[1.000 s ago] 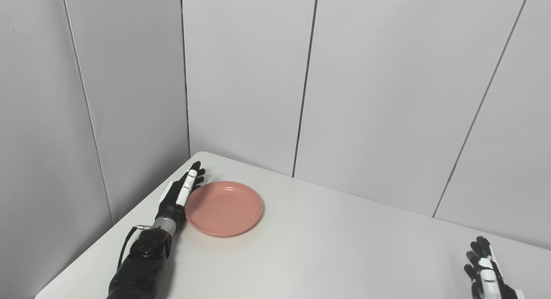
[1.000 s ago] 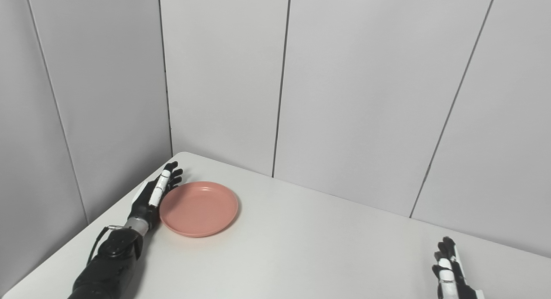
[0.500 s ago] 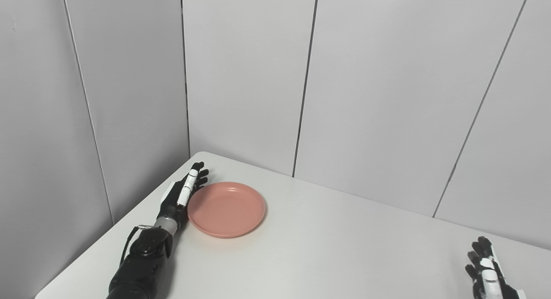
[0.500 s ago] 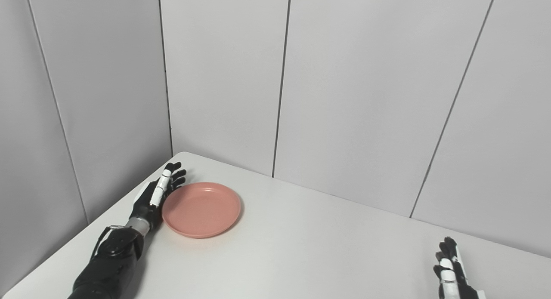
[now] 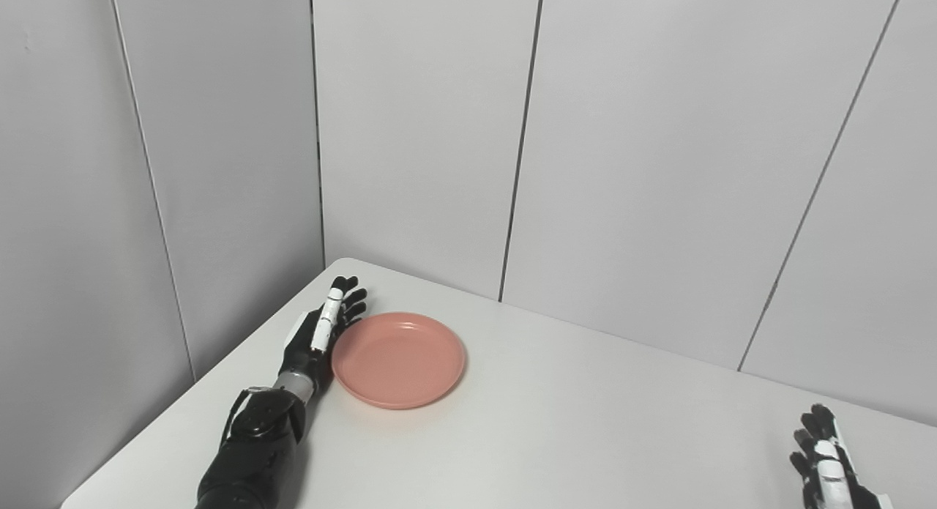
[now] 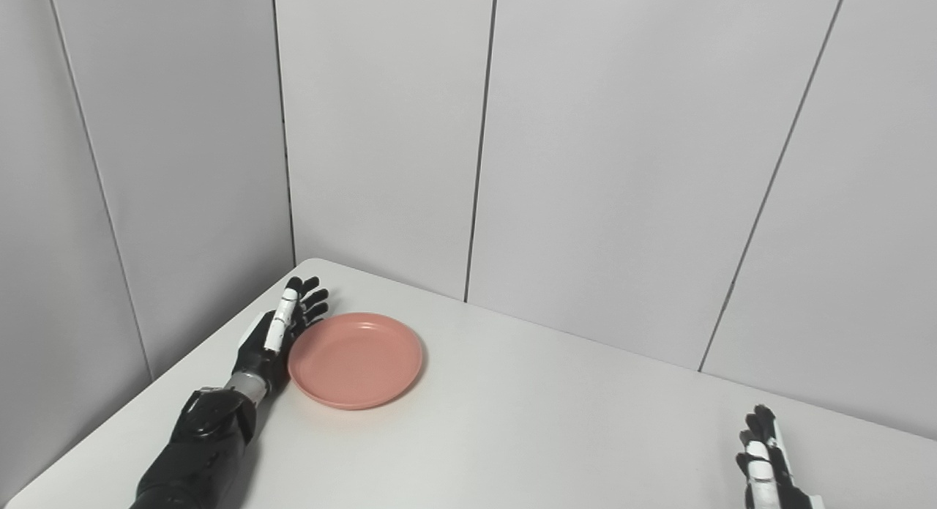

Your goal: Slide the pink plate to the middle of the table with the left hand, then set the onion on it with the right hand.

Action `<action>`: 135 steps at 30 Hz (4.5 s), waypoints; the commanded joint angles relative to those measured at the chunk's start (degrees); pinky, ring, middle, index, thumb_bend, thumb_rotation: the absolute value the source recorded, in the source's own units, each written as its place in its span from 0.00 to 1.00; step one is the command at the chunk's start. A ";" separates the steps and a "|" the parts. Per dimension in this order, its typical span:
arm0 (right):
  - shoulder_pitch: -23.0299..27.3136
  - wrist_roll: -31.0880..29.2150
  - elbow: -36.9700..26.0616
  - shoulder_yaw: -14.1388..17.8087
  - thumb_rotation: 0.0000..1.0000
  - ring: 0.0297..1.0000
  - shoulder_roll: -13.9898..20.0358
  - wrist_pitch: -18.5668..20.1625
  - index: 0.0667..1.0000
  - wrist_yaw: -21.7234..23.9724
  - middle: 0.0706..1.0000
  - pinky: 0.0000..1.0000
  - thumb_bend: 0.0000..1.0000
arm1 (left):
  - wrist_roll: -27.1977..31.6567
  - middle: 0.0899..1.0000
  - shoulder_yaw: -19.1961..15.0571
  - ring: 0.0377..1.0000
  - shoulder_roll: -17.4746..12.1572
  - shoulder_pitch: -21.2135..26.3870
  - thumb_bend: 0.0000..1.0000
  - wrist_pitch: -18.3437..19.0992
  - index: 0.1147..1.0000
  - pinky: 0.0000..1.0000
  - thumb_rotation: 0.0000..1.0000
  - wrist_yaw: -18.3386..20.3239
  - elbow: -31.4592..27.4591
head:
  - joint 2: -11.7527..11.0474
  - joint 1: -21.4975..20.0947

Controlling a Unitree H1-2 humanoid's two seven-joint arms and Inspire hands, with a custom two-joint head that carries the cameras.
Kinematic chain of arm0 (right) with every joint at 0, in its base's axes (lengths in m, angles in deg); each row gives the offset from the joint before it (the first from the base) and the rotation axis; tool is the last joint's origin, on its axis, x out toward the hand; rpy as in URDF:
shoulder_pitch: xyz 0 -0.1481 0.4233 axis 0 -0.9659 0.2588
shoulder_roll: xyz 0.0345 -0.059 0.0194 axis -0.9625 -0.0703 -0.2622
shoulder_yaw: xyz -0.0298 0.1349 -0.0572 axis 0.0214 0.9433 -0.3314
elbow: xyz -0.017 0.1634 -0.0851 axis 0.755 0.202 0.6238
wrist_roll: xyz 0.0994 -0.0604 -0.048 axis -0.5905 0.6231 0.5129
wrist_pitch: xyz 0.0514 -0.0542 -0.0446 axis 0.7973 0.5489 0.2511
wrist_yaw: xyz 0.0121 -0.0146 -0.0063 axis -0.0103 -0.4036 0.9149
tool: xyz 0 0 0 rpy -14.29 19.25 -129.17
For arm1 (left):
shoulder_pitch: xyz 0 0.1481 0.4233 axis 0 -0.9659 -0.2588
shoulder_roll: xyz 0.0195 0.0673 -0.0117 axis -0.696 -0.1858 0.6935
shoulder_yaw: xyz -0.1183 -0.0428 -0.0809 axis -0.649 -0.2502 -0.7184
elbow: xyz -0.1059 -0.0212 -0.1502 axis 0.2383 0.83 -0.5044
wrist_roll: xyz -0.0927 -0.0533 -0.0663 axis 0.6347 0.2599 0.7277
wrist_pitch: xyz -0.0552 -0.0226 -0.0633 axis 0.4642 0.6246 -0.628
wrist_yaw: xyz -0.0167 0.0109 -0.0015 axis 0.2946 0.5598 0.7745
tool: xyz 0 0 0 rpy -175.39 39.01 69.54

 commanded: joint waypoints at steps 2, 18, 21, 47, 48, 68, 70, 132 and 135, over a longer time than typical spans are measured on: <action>2.17 -0.19 -0.77 0.52 1.00 1.00 -0.11 -2.23 1.00 -0.47 1.00 1.00 0.24 | 0.03 0.92 0.65 0.93 0.81 2.60 0.66 0.15 0.91 0.92 1.00 1.62 -0.95 | 0.14 -0.02; 2.42 0.61 0.46 0.29 1.00 1.00 -0.13 -3.90 1.00 -0.65 1.00 1.00 0.30 | -1.68 0.92 2.25 0.94 3.21 3.11 0.68 -0.50 0.92 0.94 1.00 1.51 -0.83 | 1.16 -1.66; 2.63 1.22 1.23 0.28 1.00 1.00 -0.24 -4.72 1.00 -0.91 1.00 1.00 0.31 | -1.69 0.92 2.44 0.93 3.57 3.13 0.68 -1.18 0.91 0.93 1.00 1.62 -0.86 | 1.60 -2.96; 4.07 5.93 6.05 -1.40 1.00 0.95 -2.19 -7.65 0.98 -4.31 0.96 1.00 0.50 | -2.33 0.93 2.88 0.94 5.73 2.28 0.68 -2.51 0.92 0.92 1.00 3.12 -1.23 | 5.54 -16.62; 4.15 5.98 6.04 -1.47 1.00 0.95 -2.34 -7.37 0.98 -4.45 0.96 1.00 0.51 | -2.42 0.93 2.95 0.94 5.76 2.31 0.68 -2.54 0.92 0.93 1.00 3.28 -1.19 | 5.58 -16.85; 5.47 5.90 6.98 -1.72 0.97 0.97 -3.41 -6.58 0.98 -5.35 0.97 1.00 0.61 | -2.94 0.95 4.62 0.95 8.35 -1.93 0.66 -0.38 0.95 0.95 1.00 4.06 -8.85 | 6.01 -19.77; 5.54 5.99 7.00 -1.74 0.97 0.98 -3.44 -6.43 0.98 -5.46 0.97 1.00 0.61 | -3.10 0.95 4.79 0.95 8.73 -2.27 0.67 0.01 0.95 0.95 1.00 3.57 -9.69 | 6.01 -19.76; 6.08 7.16 6.61 -1.81 0.98 0.97 -4.66 -5.47 0.98 -6.35 0.97 1.00 0.62 | -11.74 0.97 15.68 0.97 21.51 -8.64 0.68 11.05 0.97 0.97 1.00 -2.06 -27.56 | 6.73 -26.50; 6.12 6.97 6.89 -1.88 0.96 0.97 -5.20 -5.88 0.97 -6.59 0.97 1.00 0.61 | -12.61 0.97 16.16 0.97 21.55 -9.02 0.67 10.79 0.97 0.98 1.00 -2.46 -28.36 | 6.83 -27.78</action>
